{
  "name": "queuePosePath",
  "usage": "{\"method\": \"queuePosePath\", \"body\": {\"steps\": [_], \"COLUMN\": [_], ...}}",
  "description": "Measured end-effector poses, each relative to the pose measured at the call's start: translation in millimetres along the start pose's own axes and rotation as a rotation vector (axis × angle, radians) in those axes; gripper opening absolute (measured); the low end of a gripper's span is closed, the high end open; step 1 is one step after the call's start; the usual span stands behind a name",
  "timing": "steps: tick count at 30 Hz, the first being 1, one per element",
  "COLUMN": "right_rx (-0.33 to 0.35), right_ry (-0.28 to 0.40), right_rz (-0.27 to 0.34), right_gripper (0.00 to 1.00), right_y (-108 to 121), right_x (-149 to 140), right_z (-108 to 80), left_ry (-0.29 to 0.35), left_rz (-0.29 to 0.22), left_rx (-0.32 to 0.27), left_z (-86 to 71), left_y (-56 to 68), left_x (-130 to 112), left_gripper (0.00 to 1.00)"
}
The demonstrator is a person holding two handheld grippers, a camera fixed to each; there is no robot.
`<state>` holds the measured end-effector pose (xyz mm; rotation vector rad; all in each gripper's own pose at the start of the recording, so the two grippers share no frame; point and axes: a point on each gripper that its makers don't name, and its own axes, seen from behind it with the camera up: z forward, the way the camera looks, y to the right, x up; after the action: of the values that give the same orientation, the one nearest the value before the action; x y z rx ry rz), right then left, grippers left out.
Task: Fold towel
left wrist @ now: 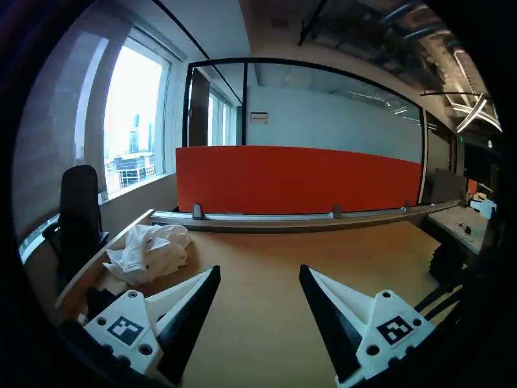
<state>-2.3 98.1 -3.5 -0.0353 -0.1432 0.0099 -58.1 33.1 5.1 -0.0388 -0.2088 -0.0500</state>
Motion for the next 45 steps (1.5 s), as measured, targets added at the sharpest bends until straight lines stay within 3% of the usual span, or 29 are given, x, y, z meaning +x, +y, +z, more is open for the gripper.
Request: {"method": "queuePosePath", "body": {"steps": [12,23,29,35,41,45], "right_rx": [0.065,0.102,0.110,0.121,0.144,0.153], "right_ry": [0.031,0.050,0.046,0.046,0.026,0.025], "right_rz": [0.010,0.000,-0.010,0.004,0.011,0.012], "right_gripper": [1.00,1.00,1.00,1.00,1.00,1.00], "right_y": [-75,-126,-134,-140,-147,-153], "right_x": [13,20,21,27,31,39], "right_z": [11.0,18.4,21.3,24.3,24.4,23.5], "left_ry": [0.063,0.102,0.101,0.094,0.117,0.132], "left_rz": [-0.044,-0.036,-0.032,0.005,0.047,0.047], "left_rx": [-0.002,-0.009,-0.004,0.006,0.013,0.018], "left_z": [0.7,0.4,0.6,4.7,9.2,11.6], "left_y": [-5.6,-6.6,-8.4,-10.0,-7.3,-8.8], "left_x": [18,29,26,21,20,14], "left_gripper": [0.90,0.90,0.90,0.90,0.90,0.90]}}
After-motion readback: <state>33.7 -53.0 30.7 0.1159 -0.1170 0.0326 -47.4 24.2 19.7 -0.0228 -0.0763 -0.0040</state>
